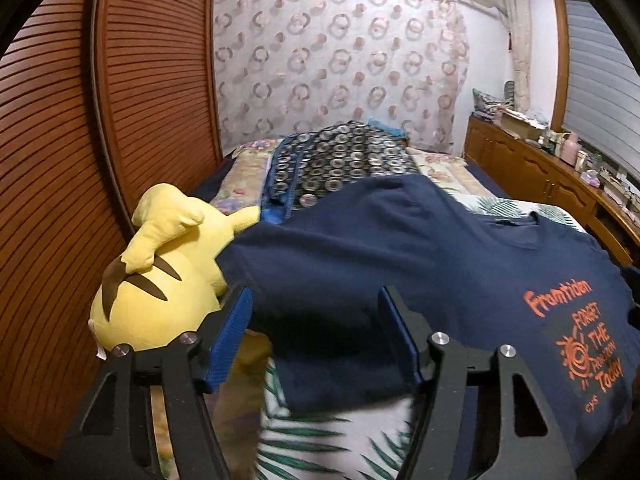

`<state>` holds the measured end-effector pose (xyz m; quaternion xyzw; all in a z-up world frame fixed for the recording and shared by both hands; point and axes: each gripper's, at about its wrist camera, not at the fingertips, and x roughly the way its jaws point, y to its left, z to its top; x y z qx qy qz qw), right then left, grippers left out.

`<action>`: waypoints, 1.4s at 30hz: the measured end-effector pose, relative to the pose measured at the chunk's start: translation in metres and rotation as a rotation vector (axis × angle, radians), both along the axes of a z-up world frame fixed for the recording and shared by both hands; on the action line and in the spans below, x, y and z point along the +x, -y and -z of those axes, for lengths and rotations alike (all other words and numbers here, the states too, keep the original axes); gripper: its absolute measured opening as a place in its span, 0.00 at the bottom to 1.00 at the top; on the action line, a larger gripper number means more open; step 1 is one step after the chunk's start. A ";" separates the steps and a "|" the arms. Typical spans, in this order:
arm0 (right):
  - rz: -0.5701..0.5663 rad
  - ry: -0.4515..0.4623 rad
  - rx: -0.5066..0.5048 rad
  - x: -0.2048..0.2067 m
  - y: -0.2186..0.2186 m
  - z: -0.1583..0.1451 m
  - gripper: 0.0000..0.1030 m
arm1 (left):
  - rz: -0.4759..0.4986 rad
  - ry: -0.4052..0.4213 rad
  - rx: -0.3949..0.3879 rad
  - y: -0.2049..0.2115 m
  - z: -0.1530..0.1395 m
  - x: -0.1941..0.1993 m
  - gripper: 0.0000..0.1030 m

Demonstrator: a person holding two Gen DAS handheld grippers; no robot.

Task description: Fold small clothes

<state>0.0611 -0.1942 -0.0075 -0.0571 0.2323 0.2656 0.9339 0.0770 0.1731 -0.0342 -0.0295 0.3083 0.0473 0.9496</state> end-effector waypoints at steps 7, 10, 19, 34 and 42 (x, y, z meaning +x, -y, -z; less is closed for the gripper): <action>-0.007 -0.020 0.003 0.003 0.001 0.001 1.00 | -0.031 -0.038 -0.037 -0.028 0.008 0.014 0.55; -0.009 -0.026 0.003 0.002 -0.001 0.002 1.00 | -0.028 -0.060 -0.086 -0.038 0.016 0.019 0.50; -0.007 -0.033 0.003 0.001 -0.003 0.005 1.00 | -0.006 -0.065 -0.079 -0.036 0.020 0.017 0.07; 0.003 -0.038 0.003 0.004 -0.003 0.010 1.00 | 0.007 -0.016 -0.015 -0.029 0.007 -0.007 0.00; 0.002 -0.049 0.003 0.004 -0.003 0.013 1.00 | 0.062 -0.147 -0.058 -0.024 0.026 -0.004 0.44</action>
